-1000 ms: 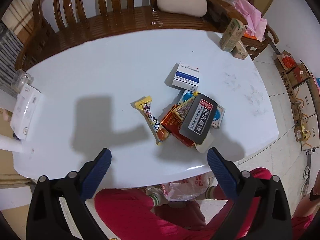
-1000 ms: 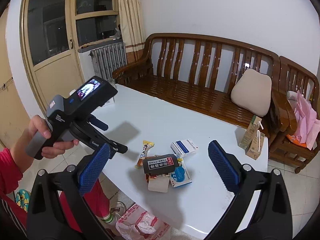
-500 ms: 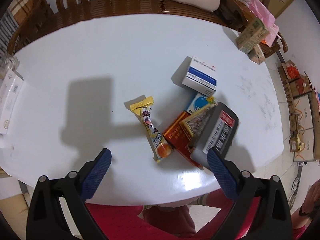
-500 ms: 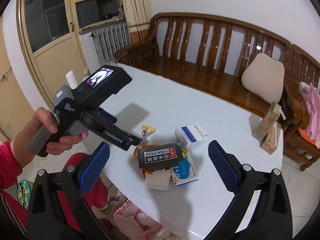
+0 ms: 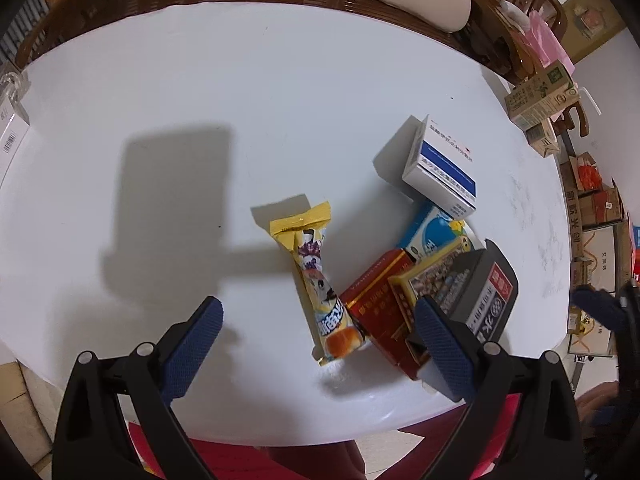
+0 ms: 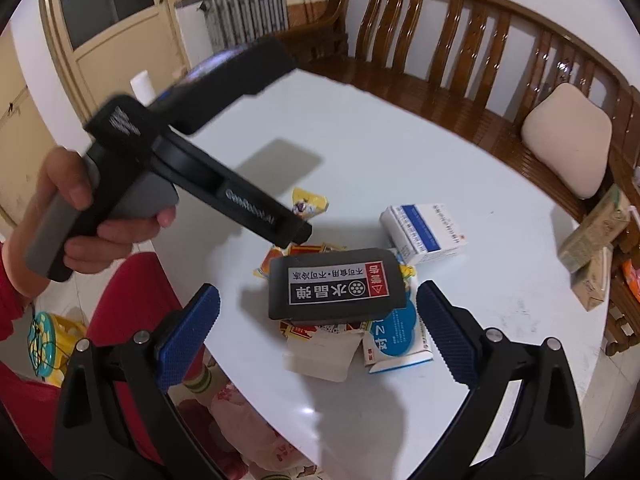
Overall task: Collect trash
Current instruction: 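Grasp the yellow snack wrapper with the left gripper while the right gripper grasps the black box, then lift the yellow wrapper with the left gripper while the right gripper lifts the black box, then lower the wrapper and black box over the trash bag with both tools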
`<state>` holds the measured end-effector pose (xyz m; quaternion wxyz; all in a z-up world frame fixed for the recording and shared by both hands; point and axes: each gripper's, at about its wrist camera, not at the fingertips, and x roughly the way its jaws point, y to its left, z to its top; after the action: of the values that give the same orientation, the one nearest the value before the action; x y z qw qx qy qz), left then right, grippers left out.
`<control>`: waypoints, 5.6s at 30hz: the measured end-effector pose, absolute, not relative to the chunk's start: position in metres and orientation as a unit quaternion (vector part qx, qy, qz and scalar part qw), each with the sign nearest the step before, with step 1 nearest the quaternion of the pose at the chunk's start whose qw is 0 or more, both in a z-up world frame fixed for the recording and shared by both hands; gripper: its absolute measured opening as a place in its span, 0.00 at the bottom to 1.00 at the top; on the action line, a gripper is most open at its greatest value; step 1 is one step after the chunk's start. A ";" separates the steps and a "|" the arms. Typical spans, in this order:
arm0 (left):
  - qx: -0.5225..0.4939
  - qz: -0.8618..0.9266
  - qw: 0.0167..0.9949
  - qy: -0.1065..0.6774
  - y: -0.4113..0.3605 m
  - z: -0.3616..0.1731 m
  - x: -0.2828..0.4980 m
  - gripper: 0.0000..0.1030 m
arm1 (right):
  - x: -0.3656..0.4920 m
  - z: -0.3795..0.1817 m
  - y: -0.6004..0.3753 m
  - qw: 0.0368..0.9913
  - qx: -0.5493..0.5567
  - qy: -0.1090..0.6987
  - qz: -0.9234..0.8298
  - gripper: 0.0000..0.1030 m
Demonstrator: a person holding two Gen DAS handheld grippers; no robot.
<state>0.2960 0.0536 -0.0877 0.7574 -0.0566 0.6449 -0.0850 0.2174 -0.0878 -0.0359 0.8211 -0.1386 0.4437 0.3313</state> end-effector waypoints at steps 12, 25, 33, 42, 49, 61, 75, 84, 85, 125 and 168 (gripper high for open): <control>-0.089 -0.070 0.751 0.651 0.061 -0.105 0.308 0.91 | 0.243 -0.078 -0.075 0.791 -0.163 0.473 0.352 0.93; -0.100 -0.066 0.745 0.656 0.056 -0.117 0.309 0.64 | 0.244 -0.091 -0.070 0.807 -0.172 0.456 0.333 0.93; -0.108 -0.067 0.745 0.654 0.053 -0.118 0.307 0.41 | 0.242 -0.093 -0.064 0.812 -0.175 0.448 0.331 0.91; -0.105 -0.067 0.747 0.653 0.052 -0.121 0.308 0.25 | 0.240 -0.092 -0.068 0.818 -0.159 0.445 0.328 0.91; -0.108 -0.065 0.752 0.647 0.058 -0.121 0.307 0.13 | 0.232 -0.088 -0.066 0.828 -0.168 0.432 0.316 0.90; -0.099 -0.070 0.777 0.617 0.068 -0.103 0.300 0.08 | 0.239 -0.074 -0.083 0.849 -0.154 0.428 0.268 0.15; -0.080 -0.082 0.775 0.622 0.063 -0.109 0.298 0.08 | 0.246 -0.076 -0.127 0.860 -0.108 0.437 0.238 0.43; -0.068 -0.088 0.768 0.630 0.056 -0.119 0.303 0.08 | 0.324 -0.102 -0.181 0.810 0.051 0.568 0.135 0.63; -0.065 -0.089 0.769 0.629 0.055 -0.119 0.303 0.08 | 0.328 -0.106 -0.181 0.804 0.061 0.577 0.130 0.63; -0.065 -0.105 0.799 0.589 0.085 -0.074 0.275 0.08 | 0.261 -0.013 -0.168 0.884 -0.036 0.461 0.066 0.53; 0.011 -0.205 0.821 0.532 0.006 -0.056 0.066 0.08 | 0.013 -0.007 -0.121 0.896 -0.091 0.410 0.143 0.53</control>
<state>0.0663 0.0057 -0.0557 0.8213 0.0106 0.5322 -0.2052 0.0132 -0.1210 -0.0071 0.8963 -0.0907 0.4097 0.1434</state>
